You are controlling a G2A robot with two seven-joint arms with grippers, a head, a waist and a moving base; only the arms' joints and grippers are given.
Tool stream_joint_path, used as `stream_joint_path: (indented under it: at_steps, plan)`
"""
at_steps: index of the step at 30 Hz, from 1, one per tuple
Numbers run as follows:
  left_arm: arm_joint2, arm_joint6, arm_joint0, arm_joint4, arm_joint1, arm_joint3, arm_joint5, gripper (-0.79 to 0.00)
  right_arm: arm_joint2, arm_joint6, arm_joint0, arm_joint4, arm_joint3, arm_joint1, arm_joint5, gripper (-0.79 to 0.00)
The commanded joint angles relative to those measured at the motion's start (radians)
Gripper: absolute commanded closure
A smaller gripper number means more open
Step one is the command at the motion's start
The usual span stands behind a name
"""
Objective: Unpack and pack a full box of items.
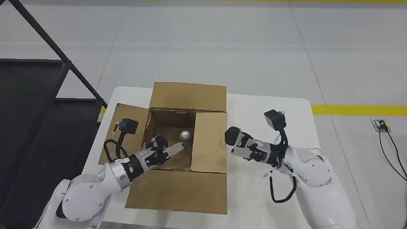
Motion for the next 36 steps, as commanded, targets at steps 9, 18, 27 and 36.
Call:
stream_joint_path:
  at_steps: [9, 18, 27, 36]
  plan:
    - [0.226, -0.199, -0.285, -0.146, -0.030, 0.371, 0.091, -0.785, 0.127, -0.104, -0.225, -0.064, -0.155, 0.077, -0.103, -0.785]
    - [0.371, -0.169, -0.388, -0.197, -0.066, 0.532, 0.036, -0.785, 0.196, -0.158, -0.335, -0.047, -0.214, 0.119, -0.157, -0.785]
    - [0.359, -0.155, -0.391, -0.213, -0.065, 0.513, 0.001, -0.785, 0.157, -0.037, -0.280, -0.135, -0.173, 0.144, 0.024, -0.785]
    - [0.329, -0.146, -0.355, -0.226, -0.056, 0.412, 0.001, -0.785, 0.062, 0.028, -0.193, -0.202, -0.041, 0.152, 0.180, -0.785]
